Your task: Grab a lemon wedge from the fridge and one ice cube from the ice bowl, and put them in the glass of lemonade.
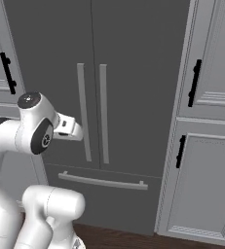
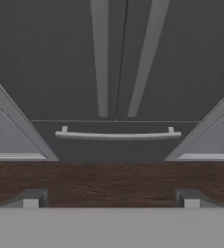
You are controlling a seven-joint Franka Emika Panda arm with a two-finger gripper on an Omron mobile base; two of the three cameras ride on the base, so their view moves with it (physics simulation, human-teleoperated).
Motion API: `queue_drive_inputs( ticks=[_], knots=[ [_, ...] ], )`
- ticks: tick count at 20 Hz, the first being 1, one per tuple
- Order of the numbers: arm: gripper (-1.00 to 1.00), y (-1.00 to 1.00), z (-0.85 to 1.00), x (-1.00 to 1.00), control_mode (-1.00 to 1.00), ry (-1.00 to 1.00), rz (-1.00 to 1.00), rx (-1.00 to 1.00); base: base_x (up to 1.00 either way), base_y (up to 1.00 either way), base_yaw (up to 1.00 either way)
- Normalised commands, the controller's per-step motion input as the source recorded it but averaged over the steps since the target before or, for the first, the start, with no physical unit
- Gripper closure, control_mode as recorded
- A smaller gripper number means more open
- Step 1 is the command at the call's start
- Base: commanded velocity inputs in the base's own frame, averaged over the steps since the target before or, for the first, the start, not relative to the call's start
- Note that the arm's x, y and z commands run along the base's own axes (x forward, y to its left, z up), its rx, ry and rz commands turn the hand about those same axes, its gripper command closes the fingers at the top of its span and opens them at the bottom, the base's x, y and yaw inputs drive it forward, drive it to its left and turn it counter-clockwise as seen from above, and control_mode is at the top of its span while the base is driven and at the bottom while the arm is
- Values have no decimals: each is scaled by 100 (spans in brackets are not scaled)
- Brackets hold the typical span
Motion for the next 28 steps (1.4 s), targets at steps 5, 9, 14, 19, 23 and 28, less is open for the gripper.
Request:
queue_drive_inputs(
  ticks=[5,9,14,19,23,28],
  knots=[
    [-100,4,-2,69,-100,-25,0,0,0,0,0],
    [-100,25,-1,57,-100,-36,0,0,0,0,0],
    [-100,19,0,32,-100,-13,0,0,0,0,0],
    [-100,0,0,33,-100,-3,-1,2,0,0,0],
    [-100,0,0,46,-100,-3,0,0,0,0,0],
    [-100,0,0,50,-100,-3,0,0,0,0,0]
  ],
)
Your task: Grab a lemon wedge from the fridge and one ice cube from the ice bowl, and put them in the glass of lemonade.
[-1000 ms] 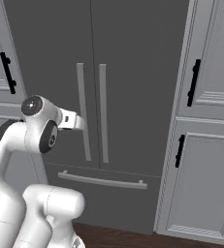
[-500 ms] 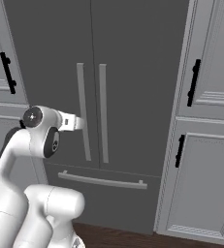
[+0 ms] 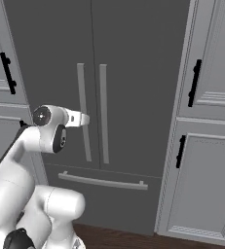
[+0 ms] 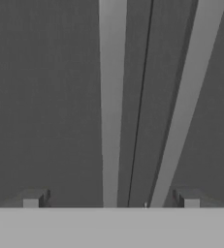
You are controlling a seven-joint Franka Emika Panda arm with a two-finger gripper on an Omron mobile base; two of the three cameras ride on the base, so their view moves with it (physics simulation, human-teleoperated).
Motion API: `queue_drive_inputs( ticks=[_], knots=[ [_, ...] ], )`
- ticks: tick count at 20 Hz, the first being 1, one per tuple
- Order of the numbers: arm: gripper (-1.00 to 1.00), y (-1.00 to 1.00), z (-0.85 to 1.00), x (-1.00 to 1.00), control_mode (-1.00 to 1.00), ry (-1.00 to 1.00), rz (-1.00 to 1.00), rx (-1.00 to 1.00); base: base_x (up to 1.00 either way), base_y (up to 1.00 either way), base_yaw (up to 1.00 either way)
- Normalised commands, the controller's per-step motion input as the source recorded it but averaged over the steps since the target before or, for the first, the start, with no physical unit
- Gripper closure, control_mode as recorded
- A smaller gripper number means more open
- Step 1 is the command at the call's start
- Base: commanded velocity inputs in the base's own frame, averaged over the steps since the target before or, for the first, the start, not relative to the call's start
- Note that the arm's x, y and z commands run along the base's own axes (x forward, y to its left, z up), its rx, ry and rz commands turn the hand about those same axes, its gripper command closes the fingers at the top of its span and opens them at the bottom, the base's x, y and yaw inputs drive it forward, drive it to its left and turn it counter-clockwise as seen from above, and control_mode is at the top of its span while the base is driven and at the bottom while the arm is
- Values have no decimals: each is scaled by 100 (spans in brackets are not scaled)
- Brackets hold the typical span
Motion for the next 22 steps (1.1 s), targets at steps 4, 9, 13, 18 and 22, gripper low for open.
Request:
queue_drive_inputs(
  ticks=[4,9,13,18,22],
  knots=[
    [-100,3,0,56,-100,-1,0,0,0,0,0],
    [-100,8,0,55,-100,0,0,0,0,0,0],
    [-100,11,0,57,-100,0,0,0,0,0,0],
    [-100,1,0,53,-100,-2,0,0,0,0,0],
    [-100,0,0,51,-100,-3,0,0,0,0,0]
  ],
)
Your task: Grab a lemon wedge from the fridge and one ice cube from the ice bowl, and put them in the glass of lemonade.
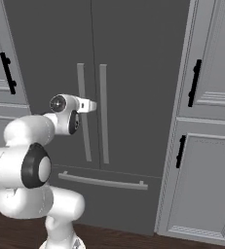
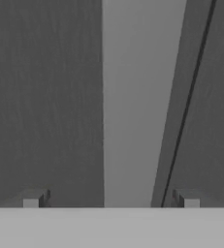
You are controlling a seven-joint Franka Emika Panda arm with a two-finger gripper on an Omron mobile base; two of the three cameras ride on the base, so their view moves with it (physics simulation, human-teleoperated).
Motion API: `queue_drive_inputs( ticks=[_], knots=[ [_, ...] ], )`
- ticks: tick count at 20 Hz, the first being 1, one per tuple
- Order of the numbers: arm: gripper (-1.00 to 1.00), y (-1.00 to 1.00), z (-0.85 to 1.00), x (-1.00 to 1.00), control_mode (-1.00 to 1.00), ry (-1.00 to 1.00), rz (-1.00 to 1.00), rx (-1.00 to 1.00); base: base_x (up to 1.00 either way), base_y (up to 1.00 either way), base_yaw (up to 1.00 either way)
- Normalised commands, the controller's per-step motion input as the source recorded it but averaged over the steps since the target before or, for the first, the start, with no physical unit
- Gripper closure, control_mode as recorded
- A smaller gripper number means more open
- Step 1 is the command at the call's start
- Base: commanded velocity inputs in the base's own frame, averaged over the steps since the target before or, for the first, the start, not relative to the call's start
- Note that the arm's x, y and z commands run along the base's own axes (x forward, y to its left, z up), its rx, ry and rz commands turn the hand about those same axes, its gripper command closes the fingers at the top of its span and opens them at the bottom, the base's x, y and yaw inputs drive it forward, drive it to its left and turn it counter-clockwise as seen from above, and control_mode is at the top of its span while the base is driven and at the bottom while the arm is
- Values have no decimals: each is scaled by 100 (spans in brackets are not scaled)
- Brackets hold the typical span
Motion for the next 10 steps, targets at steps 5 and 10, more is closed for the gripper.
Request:
queue_drive_inputs(
  ticks=[5,10],
  knots=[
    [-100,0,-7,53,-100,-1,0,0,0,0,0],
    [-100,0,-15,53,-100,-7,0,0,0,0,0]
  ],
)
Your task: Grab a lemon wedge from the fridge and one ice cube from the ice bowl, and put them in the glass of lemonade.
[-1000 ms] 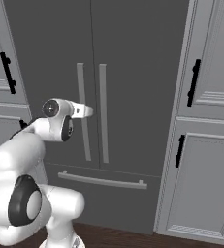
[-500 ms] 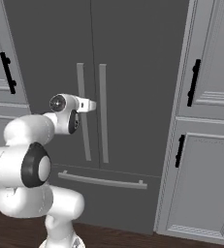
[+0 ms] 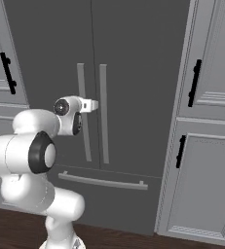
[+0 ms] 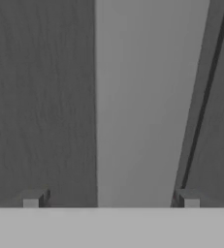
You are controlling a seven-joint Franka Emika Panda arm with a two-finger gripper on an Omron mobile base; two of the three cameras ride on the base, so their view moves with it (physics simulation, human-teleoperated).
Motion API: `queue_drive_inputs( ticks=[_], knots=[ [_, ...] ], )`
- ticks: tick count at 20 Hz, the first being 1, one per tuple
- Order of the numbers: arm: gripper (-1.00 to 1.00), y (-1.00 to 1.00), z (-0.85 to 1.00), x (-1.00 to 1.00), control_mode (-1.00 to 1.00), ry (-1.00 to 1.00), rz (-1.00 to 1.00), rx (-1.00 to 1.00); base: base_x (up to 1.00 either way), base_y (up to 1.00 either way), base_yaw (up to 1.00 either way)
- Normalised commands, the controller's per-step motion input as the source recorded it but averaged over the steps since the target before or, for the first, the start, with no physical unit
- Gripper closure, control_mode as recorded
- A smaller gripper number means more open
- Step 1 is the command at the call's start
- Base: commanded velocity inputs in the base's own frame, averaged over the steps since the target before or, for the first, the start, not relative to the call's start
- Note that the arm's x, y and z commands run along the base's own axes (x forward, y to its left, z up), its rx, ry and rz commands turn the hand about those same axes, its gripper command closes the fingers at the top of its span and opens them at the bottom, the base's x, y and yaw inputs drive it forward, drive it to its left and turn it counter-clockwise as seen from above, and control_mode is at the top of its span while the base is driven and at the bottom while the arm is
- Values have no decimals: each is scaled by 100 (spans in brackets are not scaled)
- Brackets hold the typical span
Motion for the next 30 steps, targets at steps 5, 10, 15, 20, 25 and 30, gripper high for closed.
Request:
queue_drive_inputs(
  ticks=[5,10,15,20,25,30],
  knots=[
    [-100,0,-17,55,-100,-7,0,0,0,0,0],
    [100,0,-1,53,-100,1,0,0,0,0,0],
    [100,8,2,28,-100,21,-1,0,0,0,0],
    [100,4,4,-22,-100,25,-5,0,0,0,0],
    [100,0,24,-83,-100,17,-12,8,0,0,0],
    [100,21,50,-100,-100,10,-10,7,0,0,0]
  ],
)
